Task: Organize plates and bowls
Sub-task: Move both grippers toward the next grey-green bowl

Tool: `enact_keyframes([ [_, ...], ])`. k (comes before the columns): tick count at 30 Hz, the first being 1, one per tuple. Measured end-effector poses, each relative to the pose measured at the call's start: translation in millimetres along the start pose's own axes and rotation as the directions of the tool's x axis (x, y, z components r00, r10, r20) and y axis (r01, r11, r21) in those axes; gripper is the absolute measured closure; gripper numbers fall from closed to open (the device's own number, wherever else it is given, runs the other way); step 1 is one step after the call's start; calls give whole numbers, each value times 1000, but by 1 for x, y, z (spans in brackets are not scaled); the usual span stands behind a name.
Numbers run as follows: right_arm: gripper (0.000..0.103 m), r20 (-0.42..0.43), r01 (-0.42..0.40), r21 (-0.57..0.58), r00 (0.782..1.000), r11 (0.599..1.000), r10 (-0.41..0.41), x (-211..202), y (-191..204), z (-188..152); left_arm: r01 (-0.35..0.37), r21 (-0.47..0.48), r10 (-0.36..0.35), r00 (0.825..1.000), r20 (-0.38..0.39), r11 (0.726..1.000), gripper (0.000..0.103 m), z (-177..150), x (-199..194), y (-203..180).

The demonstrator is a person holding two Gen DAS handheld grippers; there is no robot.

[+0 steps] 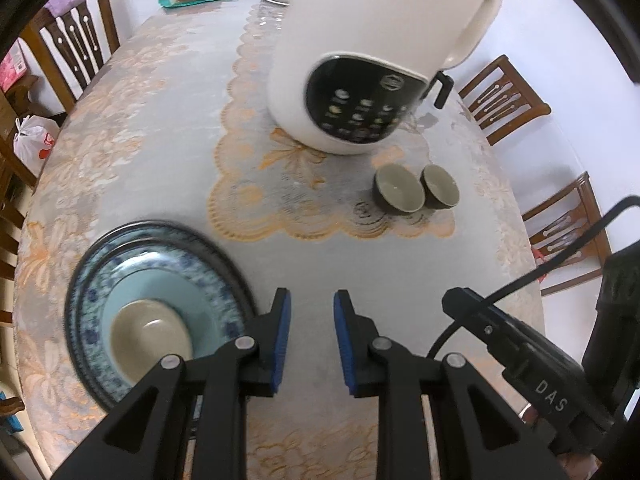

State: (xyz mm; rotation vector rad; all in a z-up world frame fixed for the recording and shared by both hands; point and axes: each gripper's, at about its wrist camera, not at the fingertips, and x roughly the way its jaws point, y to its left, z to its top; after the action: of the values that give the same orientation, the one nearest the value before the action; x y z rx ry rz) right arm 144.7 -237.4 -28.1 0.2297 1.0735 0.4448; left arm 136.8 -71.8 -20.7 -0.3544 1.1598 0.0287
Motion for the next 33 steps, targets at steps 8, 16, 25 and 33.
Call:
enact_keyframes([
  [8, 81, -11, -15, 38, 1000, 999, 15, 3, -42, 21, 14, -22, -14, 1000, -2, 1000, 81, 18, 28, -30],
  [16, 81, -32, -37, 38, 999, 999, 39, 17, -63, 43, 9, -35, -9, 1000, 8, 999, 81, 38, 48, -47],
  [25, 81, -67, -58, 22, 996, 998, 59, 47, -74, 67, 27, -82, -26, 999, 21, 996, 81, 58, 78, -52],
  [33, 81, -99, -91, 27, 991, 996, 93, 69, -75, 78, 19, -112, -18, 1000, 10, 994, 81, 70, 96, -52],
])
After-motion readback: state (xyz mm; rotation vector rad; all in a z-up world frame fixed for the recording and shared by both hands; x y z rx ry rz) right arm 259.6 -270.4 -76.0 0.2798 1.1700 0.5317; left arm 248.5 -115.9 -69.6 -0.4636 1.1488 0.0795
